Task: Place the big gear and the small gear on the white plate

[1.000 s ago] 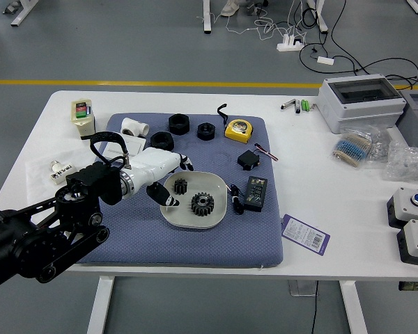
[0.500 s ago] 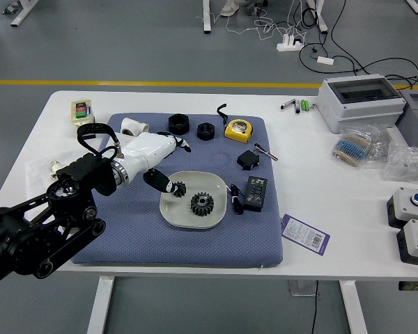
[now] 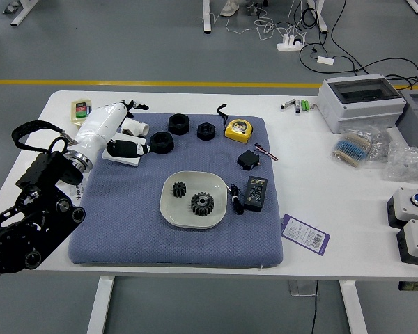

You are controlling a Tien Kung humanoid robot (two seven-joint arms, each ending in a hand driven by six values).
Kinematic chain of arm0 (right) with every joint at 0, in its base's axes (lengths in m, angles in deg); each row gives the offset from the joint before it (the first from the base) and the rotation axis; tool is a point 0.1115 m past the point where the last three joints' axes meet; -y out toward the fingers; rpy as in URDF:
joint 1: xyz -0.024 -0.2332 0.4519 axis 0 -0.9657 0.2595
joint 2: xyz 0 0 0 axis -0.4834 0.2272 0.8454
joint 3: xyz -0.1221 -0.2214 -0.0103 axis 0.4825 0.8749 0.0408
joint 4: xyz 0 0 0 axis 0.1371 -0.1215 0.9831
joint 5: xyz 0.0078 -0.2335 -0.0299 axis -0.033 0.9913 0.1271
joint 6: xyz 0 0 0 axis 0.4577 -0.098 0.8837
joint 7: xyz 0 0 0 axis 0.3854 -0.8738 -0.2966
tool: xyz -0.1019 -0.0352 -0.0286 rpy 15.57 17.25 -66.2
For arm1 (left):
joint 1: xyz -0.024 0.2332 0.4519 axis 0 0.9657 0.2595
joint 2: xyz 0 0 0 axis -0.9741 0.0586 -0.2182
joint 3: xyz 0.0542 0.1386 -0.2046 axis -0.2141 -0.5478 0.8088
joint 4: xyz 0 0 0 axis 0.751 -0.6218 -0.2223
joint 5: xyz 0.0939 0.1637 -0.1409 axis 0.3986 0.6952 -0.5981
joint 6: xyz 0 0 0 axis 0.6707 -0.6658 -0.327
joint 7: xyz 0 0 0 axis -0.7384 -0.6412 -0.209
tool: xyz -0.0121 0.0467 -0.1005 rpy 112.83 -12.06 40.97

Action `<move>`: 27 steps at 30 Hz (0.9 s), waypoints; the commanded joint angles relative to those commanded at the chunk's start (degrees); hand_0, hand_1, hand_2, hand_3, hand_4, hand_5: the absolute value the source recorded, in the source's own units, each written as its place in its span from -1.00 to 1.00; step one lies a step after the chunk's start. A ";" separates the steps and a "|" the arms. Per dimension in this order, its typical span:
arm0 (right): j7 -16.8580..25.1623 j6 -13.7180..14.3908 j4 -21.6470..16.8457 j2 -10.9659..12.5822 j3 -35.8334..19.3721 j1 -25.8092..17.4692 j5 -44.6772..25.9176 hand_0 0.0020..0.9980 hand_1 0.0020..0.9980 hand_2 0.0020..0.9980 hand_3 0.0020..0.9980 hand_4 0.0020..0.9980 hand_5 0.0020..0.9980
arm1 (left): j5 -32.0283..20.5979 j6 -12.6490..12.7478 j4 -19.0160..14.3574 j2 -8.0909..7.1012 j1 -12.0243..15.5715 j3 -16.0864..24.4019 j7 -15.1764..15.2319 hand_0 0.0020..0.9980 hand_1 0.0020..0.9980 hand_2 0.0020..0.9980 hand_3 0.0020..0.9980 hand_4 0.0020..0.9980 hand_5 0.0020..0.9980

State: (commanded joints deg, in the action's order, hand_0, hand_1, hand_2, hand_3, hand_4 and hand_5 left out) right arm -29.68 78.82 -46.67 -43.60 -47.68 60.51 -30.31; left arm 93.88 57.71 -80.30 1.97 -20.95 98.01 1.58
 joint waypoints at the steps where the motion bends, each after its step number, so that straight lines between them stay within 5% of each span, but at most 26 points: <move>1: -0.01 -0.01 0.00 -0.01 0.07 -0.01 -0.02 0.24 0.25 0.46 0.10 0.52 0.43 | -1.84 0.92 -0.20 0.23 0.90 1.22 1.02 0.07 0.28 0.47 0.34 0.72 -0.36; 7: -0.01 0.02 0.02 -0.08 0.16 -0.03 -0.08 0.24 0.25 0.46 0.10 0.52 0.43 | -15.74 2.38 -2.14 1.02 4.44 6.20 6.76 0.05 0.23 0.36 0.29 0.62 -0.24; 10: 0.04 0.05 0.05 -0.12 0.26 -0.08 -0.22 0.24 0.25 0.46 0.10 0.52 0.43 | -22.63 0.88 -3.80 0.73 5.96 7.24 11.04 0.05 0.23 0.36 0.29 0.62 -0.24; 11: 0.05 0.05 0.06 -0.11 0.31 -0.08 -0.28 0.24 0.25 0.46 0.10 0.52 0.43 | -24.87 0.37 -4.61 0.63 6.56 7.56 12.07 0.01 0.18 0.32 0.28 0.48 0.01; 14: 0.07 0.06 0.07 -0.10 0.30 -0.08 -0.29 0.24 0.25 0.46 0.10 0.52 0.43 | -32.31 -0.82 -6.48 0.78 8.08 8.85 13.87 0.01 0.18 0.32 0.28 0.48 0.01; 27: 0.12 0.08 0.10 -0.16 0.22 -0.14 -0.31 0.25 0.25 0.46 0.10 0.52 0.43 | -63.25 -8.91 -9.86 1.81 12.78 14.25 13.27 0.06 0.16 0.35 0.44 0.55 0.25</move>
State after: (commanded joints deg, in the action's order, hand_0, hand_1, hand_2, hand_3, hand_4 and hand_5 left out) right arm -29.56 78.90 -46.57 -43.76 -47.46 60.37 -30.61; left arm 30.63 48.80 -90.16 3.78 -8.17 112.26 14.85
